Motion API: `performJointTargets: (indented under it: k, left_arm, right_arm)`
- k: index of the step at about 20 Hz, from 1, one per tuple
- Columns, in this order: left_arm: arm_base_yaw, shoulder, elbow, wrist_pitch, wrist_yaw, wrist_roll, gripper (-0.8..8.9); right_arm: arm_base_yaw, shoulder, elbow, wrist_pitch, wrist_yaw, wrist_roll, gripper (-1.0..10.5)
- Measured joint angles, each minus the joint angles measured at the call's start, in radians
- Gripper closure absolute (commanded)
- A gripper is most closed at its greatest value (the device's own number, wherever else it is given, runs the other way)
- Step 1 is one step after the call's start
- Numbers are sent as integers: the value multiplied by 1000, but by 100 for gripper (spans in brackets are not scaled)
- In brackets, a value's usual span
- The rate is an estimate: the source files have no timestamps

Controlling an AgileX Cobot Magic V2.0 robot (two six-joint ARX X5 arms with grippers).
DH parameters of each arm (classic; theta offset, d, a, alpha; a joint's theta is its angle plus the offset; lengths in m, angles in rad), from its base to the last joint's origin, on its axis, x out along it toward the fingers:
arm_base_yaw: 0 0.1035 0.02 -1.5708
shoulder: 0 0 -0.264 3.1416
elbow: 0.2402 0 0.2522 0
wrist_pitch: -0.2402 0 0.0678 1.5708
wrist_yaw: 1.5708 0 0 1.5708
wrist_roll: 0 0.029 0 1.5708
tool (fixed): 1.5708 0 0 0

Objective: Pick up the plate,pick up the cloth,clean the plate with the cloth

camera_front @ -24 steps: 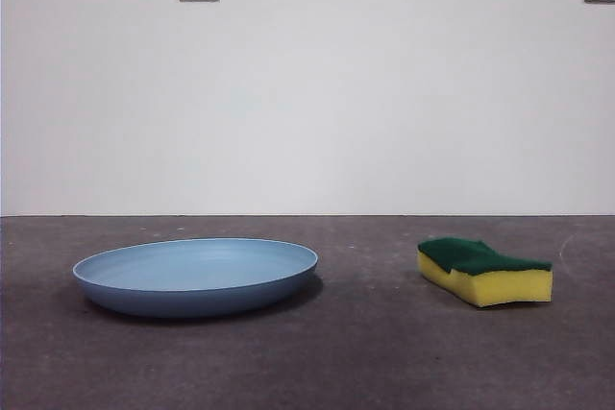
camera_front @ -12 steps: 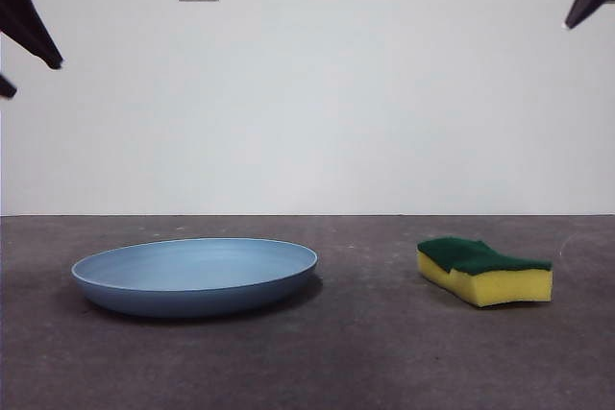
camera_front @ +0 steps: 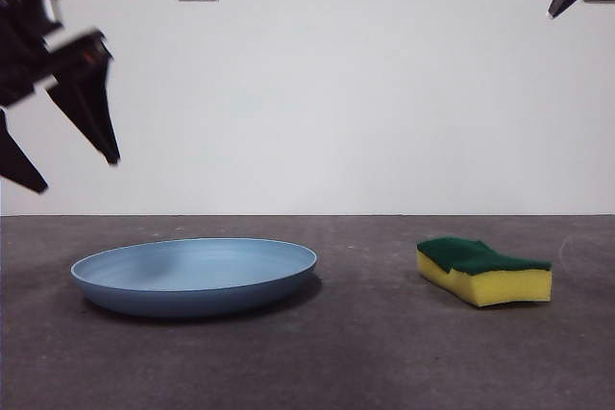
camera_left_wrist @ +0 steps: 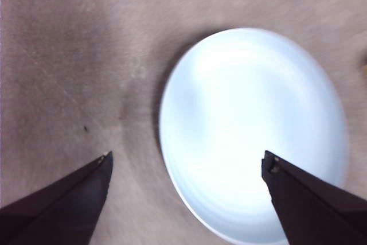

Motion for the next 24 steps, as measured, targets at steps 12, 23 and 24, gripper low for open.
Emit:
performJointTargets:
  k: [12, 23, 24]
  left_arm:
    - [-95, 245, 14, 112, -160, 14, 378]
    - [-103, 275, 14, 115, -163, 33, 822]
    - [-104, 275, 14, 115, -163, 34, 822]
  right_arm:
    - [3, 0, 0, 0, 0, 7, 414]
    - [3, 0, 0, 0, 0, 7, 415]
    - [3, 0, 0, 1, 0, 7, 415]
